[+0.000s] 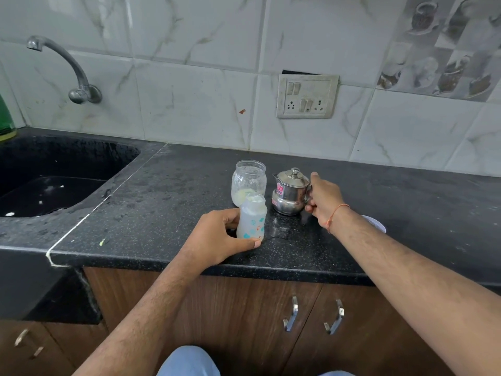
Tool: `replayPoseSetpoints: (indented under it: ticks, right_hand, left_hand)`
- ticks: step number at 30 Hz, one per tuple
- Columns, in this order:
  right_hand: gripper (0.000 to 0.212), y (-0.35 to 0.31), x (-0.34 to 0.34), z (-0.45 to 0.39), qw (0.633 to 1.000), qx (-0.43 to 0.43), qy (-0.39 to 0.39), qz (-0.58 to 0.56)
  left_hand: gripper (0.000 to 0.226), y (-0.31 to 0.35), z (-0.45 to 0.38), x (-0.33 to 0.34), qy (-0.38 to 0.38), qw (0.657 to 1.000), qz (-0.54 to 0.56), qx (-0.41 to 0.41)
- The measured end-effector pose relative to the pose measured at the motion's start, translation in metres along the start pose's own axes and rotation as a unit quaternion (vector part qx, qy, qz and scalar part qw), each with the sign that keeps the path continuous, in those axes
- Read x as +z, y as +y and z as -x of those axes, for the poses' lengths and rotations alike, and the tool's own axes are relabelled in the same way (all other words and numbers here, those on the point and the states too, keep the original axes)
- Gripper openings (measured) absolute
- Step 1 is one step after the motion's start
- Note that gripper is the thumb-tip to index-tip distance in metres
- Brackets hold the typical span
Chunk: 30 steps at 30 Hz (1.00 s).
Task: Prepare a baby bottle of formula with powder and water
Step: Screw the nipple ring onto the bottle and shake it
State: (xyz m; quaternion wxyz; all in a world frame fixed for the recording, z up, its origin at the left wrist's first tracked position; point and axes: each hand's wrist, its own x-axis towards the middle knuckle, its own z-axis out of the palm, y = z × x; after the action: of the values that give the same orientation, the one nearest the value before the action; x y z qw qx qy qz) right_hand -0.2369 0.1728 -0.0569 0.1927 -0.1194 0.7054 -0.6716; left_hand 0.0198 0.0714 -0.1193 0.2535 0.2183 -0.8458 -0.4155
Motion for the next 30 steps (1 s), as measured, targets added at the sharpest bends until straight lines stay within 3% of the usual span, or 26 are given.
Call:
replayPoseSetpoints:
  ticks: [7,12,15,17,20,23,30]
  right_hand:
    - [0.025,-0.012,-0.016,0.012,0.999,0.000,-0.032,0.034]
    - [0.011,-0.030,-0.051,0.017,0.985,-0.104,-0.020,0.134]
    - [0.025,-0.036,-0.079,0.013,0.928,-0.219,-0.016,0.302]
    - [0.043,-0.035,-0.094,0.005,0.854,-0.258,-0.046,0.450]
    - [0.069,-0.027,-0.103,-0.003,0.750,-0.250,-0.107,0.603]
    - [0.076,-0.013,-0.103,-0.008,0.713,-0.246,-0.137,0.642]
    - [0.059,-0.006,-0.098,-0.010,0.672,-0.297,-0.131,0.666]
  left_hand:
    - [0.058,0.002,0.001,0.000,0.001,1.000,0.001,0.001]
    - [0.058,0.001,0.000,0.000,-0.002,1.000,0.005,0.001]
    - [0.061,0.000,-0.001,0.001,0.000,1.000,0.011,-0.002]
    - [0.061,0.001,-0.001,0.001,0.001,1.000,0.008,-0.004]
    - [0.061,0.003,0.001,0.001,0.001,1.000,0.007,-0.005]
    - [0.061,0.004,0.001,0.001,0.000,1.000,0.004,-0.006]
    - [0.063,0.005,0.002,0.000,-0.002,1.000,0.000,-0.009]
